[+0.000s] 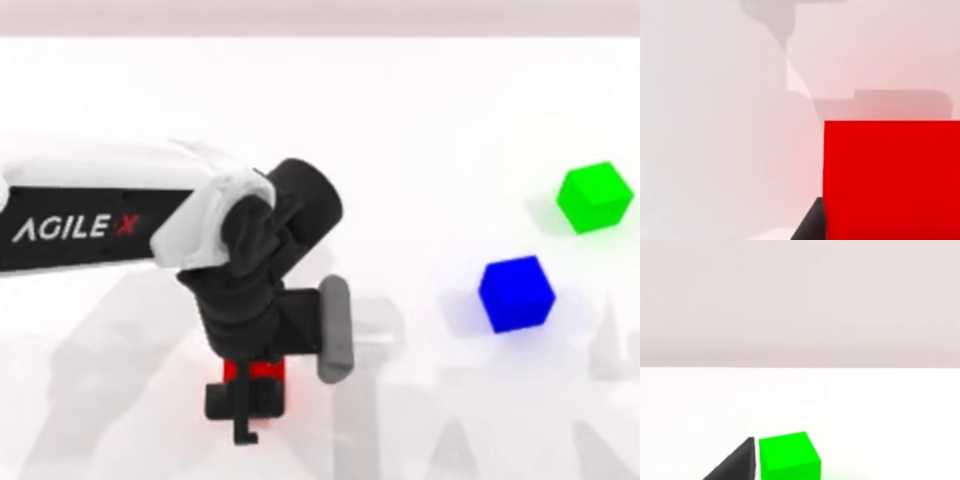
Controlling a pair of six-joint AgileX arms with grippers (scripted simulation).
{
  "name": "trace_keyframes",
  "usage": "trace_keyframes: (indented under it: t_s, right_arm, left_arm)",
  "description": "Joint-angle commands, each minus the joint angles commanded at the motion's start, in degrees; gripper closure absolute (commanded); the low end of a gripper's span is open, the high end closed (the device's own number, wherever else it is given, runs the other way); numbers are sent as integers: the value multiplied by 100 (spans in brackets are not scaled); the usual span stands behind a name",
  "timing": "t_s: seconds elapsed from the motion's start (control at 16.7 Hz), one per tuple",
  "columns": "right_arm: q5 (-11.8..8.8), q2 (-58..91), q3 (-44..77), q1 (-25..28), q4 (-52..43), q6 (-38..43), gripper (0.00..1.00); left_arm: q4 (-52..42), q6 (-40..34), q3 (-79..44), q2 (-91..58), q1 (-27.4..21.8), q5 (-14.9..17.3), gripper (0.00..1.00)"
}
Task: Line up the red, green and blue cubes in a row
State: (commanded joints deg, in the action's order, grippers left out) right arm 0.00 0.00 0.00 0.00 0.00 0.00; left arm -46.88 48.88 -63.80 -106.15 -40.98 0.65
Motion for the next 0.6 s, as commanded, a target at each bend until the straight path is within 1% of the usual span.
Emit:
trace_keyframes:
  t_s: [0.24, 0.3, 0.6]
  right_arm:
    - [0, 0, 0, 0, 0, 0, 0]
    - [0, 0, 0, 0, 0, 0, 0]
    - [0, 0, 0, 0, 0, 0, 0]
  left_arm:
    - [0, 0, 0, 0, 0, 0, 2]
    - [0, 0, 0, 0, 0, 0, 0]
    - [0, 0, 0, 0, 0, 0, 0]
